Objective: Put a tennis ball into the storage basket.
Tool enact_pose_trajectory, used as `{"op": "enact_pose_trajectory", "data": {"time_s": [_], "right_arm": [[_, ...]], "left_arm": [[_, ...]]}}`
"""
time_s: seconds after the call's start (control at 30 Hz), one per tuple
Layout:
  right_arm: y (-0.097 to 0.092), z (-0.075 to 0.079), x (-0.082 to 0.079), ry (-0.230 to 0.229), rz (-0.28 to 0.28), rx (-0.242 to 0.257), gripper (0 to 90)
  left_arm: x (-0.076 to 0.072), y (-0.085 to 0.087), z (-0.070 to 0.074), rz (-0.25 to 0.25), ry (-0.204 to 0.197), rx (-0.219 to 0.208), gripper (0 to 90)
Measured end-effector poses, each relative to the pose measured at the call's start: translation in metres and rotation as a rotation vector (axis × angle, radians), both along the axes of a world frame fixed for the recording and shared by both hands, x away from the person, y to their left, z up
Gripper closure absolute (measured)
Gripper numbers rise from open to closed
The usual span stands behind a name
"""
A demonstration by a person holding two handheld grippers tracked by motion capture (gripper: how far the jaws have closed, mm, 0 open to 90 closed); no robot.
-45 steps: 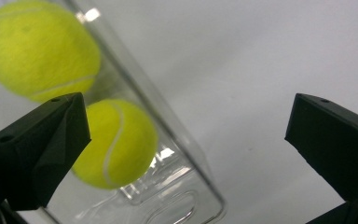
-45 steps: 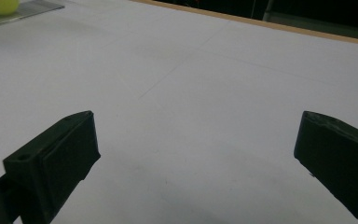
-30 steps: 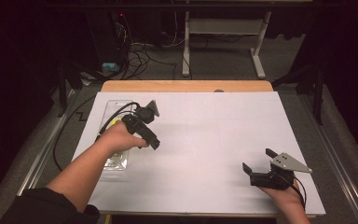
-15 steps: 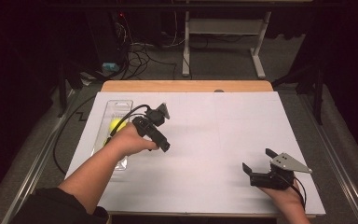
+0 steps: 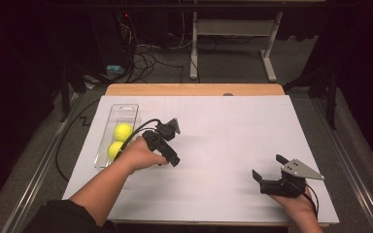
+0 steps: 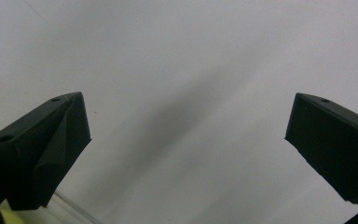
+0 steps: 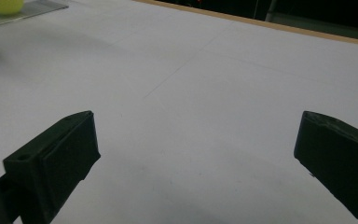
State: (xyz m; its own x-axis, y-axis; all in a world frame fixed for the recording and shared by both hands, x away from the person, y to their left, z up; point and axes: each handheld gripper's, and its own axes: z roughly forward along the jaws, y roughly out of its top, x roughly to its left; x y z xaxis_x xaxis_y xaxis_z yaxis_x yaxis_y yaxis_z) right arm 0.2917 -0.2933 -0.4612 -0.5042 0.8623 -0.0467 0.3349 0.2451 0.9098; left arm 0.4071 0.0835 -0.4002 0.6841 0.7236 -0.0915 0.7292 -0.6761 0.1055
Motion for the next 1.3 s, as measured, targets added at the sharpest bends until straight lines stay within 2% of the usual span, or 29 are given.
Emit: {"op": "enact_pose_trajectory", "data": {"time_s": [0.2, 0.27, 0.33, 0.37, 0.47, 0.53, 0.7, 0.83, 1.0, 1.07, 1.3], "right_arm": [[0.000, 0.000, 0.000, -0.001, 0.000, -0.001, 0.0], [0.000, 0.000, -0.001, -0.001, 0.002, 0.000, 0.0], [0.001, 0.000, -0.001, -0.002, 0.004, -0.001, 0.0], [0.001, 0.000, -0.001, 0.000, 0.004, -0.001, 0.0], [0.001, 0.000, -0.002, 0.002, 0.005, 0.002, 0.0], [0.002, 0.000, -0.002, -0.001, 0.007, 0.002, 0.0], [0.003, 0.001, -0.003, -0.004, 0.010, 0.001, 0.0], [0.003, 0.001, -0.004, -0.006, 0.013, 0.004, 0.0], [0.003, 0.001, -0.004, -0.012, 0.018, 0.013, 0.0], [0.004, 0.002, -0.005, -0.014, 0.023, 0.017, 0.0], [0.005, 0.006, -0.007, -0.029, 0.027, 0.030, 0.0]], "left_arm": [[-0.003, -0.005, -0.016, 0.005, -0.001, -0.004, 0.5], [-0.005, -0.006, -0.019, 0.009, -0.019, -0.018, 0.5], [-0.008, -0.006, -0.020, 0.021, -0.052, -0.061, 0.5], [-0.010, -0.006, -0.020, 0.024, -0.073, -0.076, 0.5], [-0.017, -0.004, -0.021, 0.042, -0.139, -0.161, 0.5], [-0.022, -0.002, -0.022, 0.052, -0.200, -0.222, 0.6], [-0.035, 0.003, -0.029, 0.066, -0.322, -0.336, 1.0], [-0.044, 0.010, -0.036, 0.079, -0.403, -0.430, 1.3], [-0.059, 0.021, -0.043, 0.104, -0.524, -0.544, 1.3], [-0.066, 0.027, -0.043, 0.098, -0.576, -0.591, 1.3], [-0.088, 0.053, -0.043, 0.046, -0.667, -0.687, 1.3]]}}
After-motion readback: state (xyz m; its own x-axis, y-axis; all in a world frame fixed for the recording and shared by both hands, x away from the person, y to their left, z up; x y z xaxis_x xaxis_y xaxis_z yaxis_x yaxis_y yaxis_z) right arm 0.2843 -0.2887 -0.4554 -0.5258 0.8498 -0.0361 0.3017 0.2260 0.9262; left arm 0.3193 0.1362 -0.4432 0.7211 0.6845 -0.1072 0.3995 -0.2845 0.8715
